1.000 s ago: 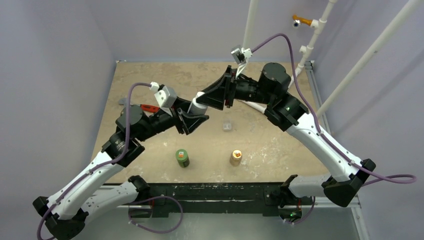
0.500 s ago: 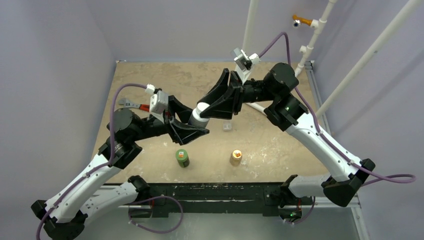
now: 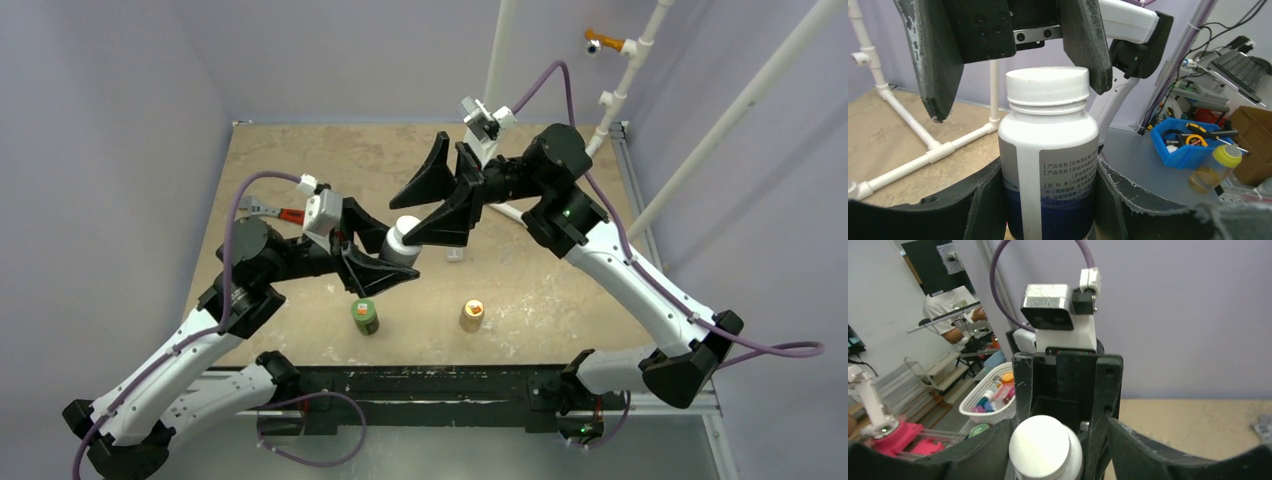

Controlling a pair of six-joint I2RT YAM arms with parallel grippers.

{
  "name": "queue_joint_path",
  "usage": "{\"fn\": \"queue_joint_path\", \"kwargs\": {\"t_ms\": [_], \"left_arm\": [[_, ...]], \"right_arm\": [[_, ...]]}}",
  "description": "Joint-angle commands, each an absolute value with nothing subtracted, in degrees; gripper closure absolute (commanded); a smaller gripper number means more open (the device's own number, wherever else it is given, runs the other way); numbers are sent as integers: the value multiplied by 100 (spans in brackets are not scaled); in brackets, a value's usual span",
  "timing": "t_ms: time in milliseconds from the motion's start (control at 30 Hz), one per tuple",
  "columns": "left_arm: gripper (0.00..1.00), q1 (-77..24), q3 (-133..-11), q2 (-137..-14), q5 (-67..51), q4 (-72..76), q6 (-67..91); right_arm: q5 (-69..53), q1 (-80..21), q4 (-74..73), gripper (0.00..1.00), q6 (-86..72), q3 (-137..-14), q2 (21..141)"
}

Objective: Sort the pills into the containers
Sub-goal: Unscrew the lid of the pill bottle.

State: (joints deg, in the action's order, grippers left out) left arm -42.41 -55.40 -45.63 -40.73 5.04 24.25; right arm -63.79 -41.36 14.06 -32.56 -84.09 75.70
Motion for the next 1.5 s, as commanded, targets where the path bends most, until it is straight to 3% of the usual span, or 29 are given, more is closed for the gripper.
{"fn": "queue_joint_path", "kwargs": {"t_ms": [0,67,133,533,800,1200,1300,1467], "left_arm": [[100,-4342,-5593,-4357,-3640,238,1624],[100,-4346,-5588,-4355,-3087,76,1458],[100,-4343,-5598,-4400,-2538,-148,1276],[100,-4588,-5321,-4945,278,-97,411],[100,-4810,-5304,-5335,1021,295,211],[100,-4860,-5255,-5501,1055,356,250],[100,-4862,-5256,-5527,1063,341,257],[100,-4869,-5259,-5564,1068,295,263]], "right_arm": [[-5312,-4032,720,20,-2870,-8524,7587],[-4967,-4034,316,5,-2681,-8560,7508],[-4595,-4033,34,1,-2599,-8574,7420],[-1521,-4176,-1276,3,-3559,-8642,7338],[-116,-4579,-2024,12,-3712,-8950,7601],[350,-4821,-2269,33,-3782,-9345,7976],[360,-4858,-2310,41,-3779,-9432,8042],[423,-4887,-2320,62,-3767,-9432,8043]]}}
